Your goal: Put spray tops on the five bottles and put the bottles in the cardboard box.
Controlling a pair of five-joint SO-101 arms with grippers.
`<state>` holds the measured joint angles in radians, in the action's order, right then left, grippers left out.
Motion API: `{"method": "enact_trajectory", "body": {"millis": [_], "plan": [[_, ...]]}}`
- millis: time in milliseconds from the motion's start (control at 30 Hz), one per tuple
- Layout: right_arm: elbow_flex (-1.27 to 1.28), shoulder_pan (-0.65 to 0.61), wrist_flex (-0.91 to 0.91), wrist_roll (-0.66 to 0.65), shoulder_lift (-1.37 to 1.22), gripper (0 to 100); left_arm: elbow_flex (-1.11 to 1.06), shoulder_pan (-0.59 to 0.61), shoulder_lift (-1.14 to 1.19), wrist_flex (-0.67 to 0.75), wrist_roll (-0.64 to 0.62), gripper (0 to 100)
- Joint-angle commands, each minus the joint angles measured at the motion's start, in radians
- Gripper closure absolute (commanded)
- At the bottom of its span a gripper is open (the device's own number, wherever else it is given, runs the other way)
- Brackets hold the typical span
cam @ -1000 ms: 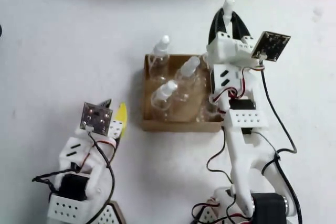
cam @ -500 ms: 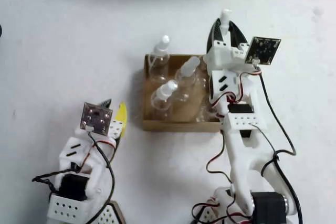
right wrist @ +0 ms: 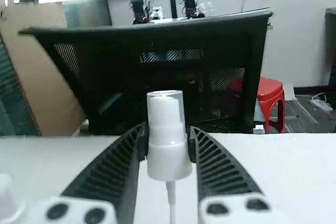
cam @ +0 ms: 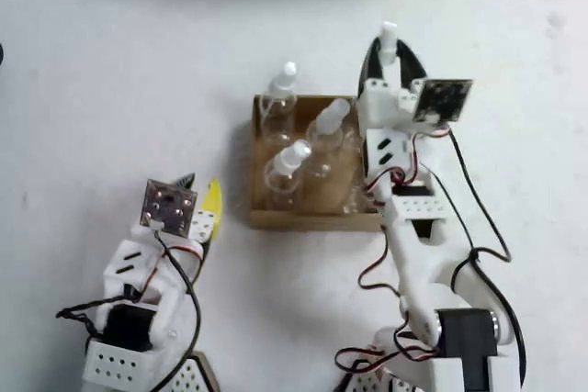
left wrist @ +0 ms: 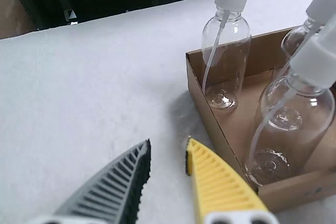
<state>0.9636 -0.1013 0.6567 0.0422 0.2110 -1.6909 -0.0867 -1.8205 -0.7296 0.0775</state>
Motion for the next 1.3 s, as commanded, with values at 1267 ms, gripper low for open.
{"method": "enact_trajectory", "body": {"millis": [1267], "plan": [[-0.020,0.041,-0.464,-0.084,0.550,84.5,0.000,-0.015,-0.007,0.005,0.012,90]]}}
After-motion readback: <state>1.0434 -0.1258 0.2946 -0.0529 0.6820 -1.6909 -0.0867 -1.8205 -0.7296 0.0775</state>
